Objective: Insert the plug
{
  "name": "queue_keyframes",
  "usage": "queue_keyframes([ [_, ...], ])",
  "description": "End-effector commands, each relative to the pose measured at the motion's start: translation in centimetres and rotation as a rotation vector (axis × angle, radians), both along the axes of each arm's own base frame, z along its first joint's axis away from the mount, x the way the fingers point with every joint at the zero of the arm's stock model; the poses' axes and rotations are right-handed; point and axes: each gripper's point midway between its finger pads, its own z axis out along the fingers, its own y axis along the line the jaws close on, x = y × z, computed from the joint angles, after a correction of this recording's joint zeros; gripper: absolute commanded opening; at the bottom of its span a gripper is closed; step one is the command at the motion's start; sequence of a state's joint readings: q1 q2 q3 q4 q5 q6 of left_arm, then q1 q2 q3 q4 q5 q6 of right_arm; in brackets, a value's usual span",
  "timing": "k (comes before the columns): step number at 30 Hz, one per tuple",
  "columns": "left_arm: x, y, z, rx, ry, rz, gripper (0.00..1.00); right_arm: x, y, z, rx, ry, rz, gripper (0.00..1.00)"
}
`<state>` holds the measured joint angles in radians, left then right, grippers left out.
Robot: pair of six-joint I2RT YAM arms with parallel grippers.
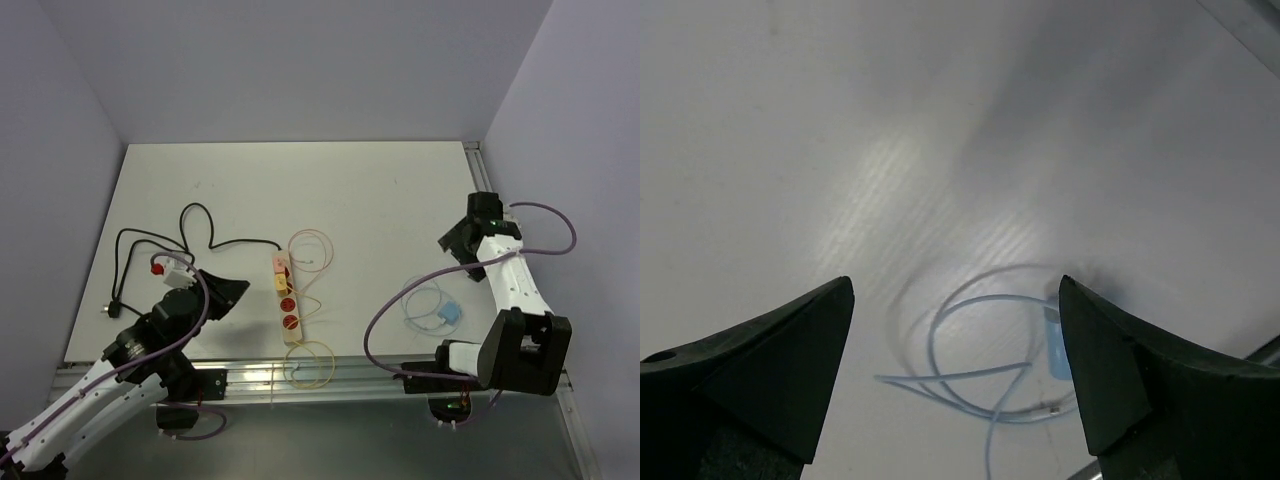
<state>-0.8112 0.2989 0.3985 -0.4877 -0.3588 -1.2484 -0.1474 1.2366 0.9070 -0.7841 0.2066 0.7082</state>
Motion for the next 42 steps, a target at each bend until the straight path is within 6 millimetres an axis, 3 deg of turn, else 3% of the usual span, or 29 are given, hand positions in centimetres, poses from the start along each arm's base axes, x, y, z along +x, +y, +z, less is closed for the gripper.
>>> queue_keyframes([
  [1,0.2,-1.3,3.1,-0.038,-0.087,-0.065,0.36,-4.3,-0.8,-2.1,0.022,0.139,-0.029,0.90],
  [3,0.0,-1.8,2.8,-0.038,-0.084,-0.087,0.39,-5.5,-1.4,-2.7,0.042,0.144,-0.084,0.90],
  [9,-0.2,-2.2,3.3,-0.035,-0.093,-0.122,0.40,-7.9,-0.9,-5.0,0.087,0.241,-0.138,0.87],
  [23,-0.2,-1.3,3.8,-0.051,-0.114,-0.084,0.39,-8.4,0.3,-7.7,0.146,0.345,-0.111,0.77],
  [29,-0.2,-1.4,3.8,-0.056,-0.095,-0.078,0.37,-8.5,0.5,-8.8,0.161,0.392,-0.094,0.64],
  [30,-0.2,-1.4,3.7,-0.055,-0.089,-0.076,0.37,-8.3,0.5,-8.9,0.162,0.391,-0.089,0.57],
  [32,-0.2,-1.1,3.7,-0.058,-0.077,-0.064,0.37,-8.0,0.7,-9.0,0.169,0.376,-0.082,0.55],
  [35,-0.5,-0.8,3.8,-0.068,-0.066,-0.056,0.37,-6.7,1.3,-8.6,0.180,0.309,-0.047,0.32],
  [36,-0.5,-0.8,4.0,-0.077,-0.068,-0.054,0.37,-5.6,1.7,-8.2,0.182,0.259,-0.017,0.14],
  [38,-0.7,-0.8,4.5,-0.093,-0.069,-0.059,0.37,-4.3,2.5,-7.5,0.180,0.203,0.021,0.06],
  [39,-0.9,-0.9,4.7,-0.096,-0.068,-0.067,0.37,-2.7,2.5,-6.2,0.152,0.136,0.042,0.00],
  [41,-1.1,-1.0,5.4,-0.105,-0.063,-0.077,0.37,-0.9,4.7,-4.2,0.088,0.069,0.140,0.00],
  [42,-1.4,-1.2,5.4,-0.104,-0.052,-0.094,0.37,0.8,5.5,-1.9,0.034,-0.010,0.181,0.00],
])
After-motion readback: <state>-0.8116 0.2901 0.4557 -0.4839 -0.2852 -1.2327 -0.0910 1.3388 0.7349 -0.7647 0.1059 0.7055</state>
